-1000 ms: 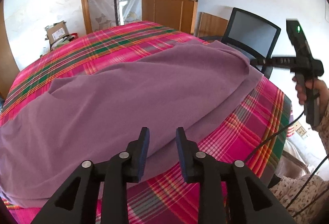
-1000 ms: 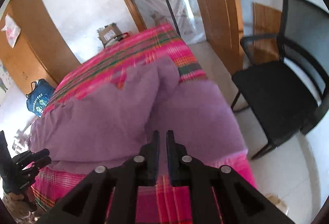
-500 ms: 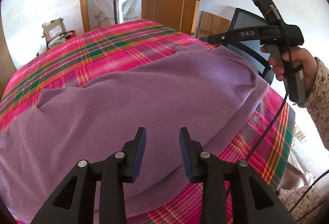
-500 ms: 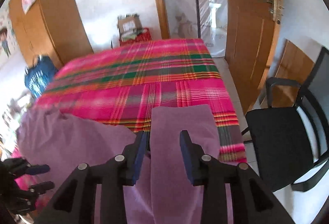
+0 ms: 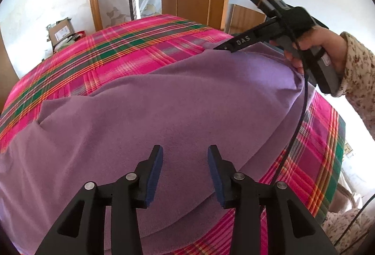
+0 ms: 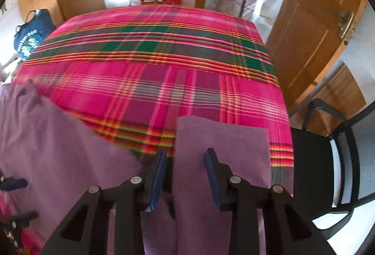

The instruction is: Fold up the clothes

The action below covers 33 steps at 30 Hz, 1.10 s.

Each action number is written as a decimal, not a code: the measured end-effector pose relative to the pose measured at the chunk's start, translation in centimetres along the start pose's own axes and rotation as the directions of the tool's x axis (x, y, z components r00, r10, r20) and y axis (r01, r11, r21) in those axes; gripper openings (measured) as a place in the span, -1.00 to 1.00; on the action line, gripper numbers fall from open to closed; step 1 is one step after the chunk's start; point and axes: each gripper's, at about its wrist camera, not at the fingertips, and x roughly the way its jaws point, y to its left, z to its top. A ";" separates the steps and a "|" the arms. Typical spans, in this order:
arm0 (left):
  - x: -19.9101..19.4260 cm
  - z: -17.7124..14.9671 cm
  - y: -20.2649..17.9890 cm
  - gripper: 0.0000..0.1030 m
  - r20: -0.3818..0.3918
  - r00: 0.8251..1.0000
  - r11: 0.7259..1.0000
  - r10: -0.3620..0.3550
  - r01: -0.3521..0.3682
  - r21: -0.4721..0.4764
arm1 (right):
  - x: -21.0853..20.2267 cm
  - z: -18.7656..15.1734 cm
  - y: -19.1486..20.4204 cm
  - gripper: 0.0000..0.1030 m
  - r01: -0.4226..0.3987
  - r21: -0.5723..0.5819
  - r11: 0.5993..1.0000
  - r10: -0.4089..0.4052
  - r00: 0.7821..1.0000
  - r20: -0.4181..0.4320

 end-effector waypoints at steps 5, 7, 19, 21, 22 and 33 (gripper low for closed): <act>0.3 0.1 0.2 -0.20 -0.004 1.000 1.000 0.002 -0.002 -0.009 | 0.7 0.4 0.0 -0.32 0.005 0.017 1.000 -0.005 1.000 -0.030; 0.5 0.2 0.3 -0.20 -0.006 1.000 1.000 0.001 -0.001 -0.011 | 1.2 0.4 -0.4 -0.34 0.005 0.038 0.999 -0.004 0.999 -0.041; 0.7 0.4 0.3 -0.20 -0.010 1.000 1.000 -0.003 0.003 -0.026 | 0.5 0.4 -2.1 -0.91 0.010 0.079 0.997 -0.010 1.000 0.000; 0.6 0.4 0.3 -0.20 -0.010 1.000 1.000 -0.002 0.002 -0.026 | -0.7 0.2 -2.9 -0.90 -0.009 0.110 0.994 0.005 0.999 0.038; 0.6 0.5 0.3 -0.20 -0.010 1.000 1.000 -0.001 0.001 -0.026 | -1.4 0.0 -3.3 -0.91 -0.018 0.122 0.992 0.012 0.998 0.055; 0.5 0.9 -1.3 -0.20 -0.007 0.999 0.999 -0.032 0.032 0.008 | -9.2 -4.1 -8.7 -0.90 -0.058 0.283 0.957 -0.014 0.970 0.244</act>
